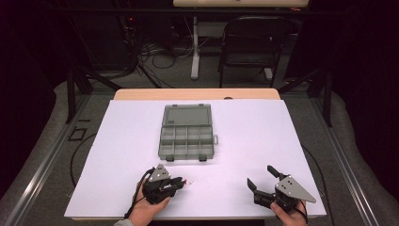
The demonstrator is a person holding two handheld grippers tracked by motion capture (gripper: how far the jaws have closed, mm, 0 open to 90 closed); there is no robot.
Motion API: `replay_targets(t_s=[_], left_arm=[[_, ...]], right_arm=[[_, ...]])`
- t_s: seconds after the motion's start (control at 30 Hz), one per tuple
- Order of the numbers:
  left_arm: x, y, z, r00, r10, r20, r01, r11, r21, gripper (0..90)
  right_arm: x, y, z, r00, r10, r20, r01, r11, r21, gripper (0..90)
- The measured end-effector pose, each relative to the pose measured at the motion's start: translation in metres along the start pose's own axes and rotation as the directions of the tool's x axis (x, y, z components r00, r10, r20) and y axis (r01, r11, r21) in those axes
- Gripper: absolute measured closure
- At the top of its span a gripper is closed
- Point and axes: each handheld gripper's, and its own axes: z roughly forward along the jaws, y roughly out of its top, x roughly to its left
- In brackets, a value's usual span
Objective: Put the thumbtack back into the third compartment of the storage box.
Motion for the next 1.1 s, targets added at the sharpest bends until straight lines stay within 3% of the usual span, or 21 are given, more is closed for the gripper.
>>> replay_targets(t_s=[0.27, 0.53, 0.67, 0.7, 0.73, 0.83, 1.1], left_arm=[[0.004, 0.002, -0.004, 0.9998, -0.021, -0.004, 0.021, 0.9996, -0.017, 77.5], [0.012, 0.019, -0.007, 0.9986, -0.052, -0.006, 0.052, 0.9973, -0.052, 77.5], [0.017, 0.044, -0.005, 0.9986, -0.036, -0.039, 0.034, 0.9976, -0.06, 77.5], [0.017, 0.044, -0.005, 0.9986, -0.036, -0.039, 0.034, 0.9976, -0.06, 77.5], [0.02, 0.056, -0.003, 0.9977, -0.055, -0.038, 0.053, 0.9965, -0.064, 77.5], [0.022, 0.073, 0.0, 0.9972, -0.058, -0.047, 0.055, 0.9968, -0.059, 77.6], [0.027, 0.107, 0.011, 0.9955, -0.064, -0.07, 0.061, 0.9972, -0.042, 77.6]], right_arm=[[0.0, 0.0, 0.0, 1.0, 0.0, 0.001, 0.0, 1.0, 0.003, 13.9], [0.0, -0.001, 0.003, 0.9999, 0.01, 0.012, -0.011, 1.0, 0.007, 14.0], [0.001, -0.003, 0.004, 0.9999, 0.011, 0.001, -0.011, 1.0, 0.02, 13.9], [0.001, -0.003, 0.004, 0.9999, 0.011, 0.001, -0.011, 1.0, 0.02, 13.9], [0.002, -0.003, 0.005, 0.9999, 0.011, -0.001, -0.011, 1.0, 0.016, 14.0], [0.001, -0.003, 0.004, 0.9999, 0.013, -0.001, -0.013, 1.0, 0.018, 14.0], [0.001, -0.003, 0.004, 0.9998, 0.016, -0.008, -0.016, 1.0, 0.016, 14.0]])
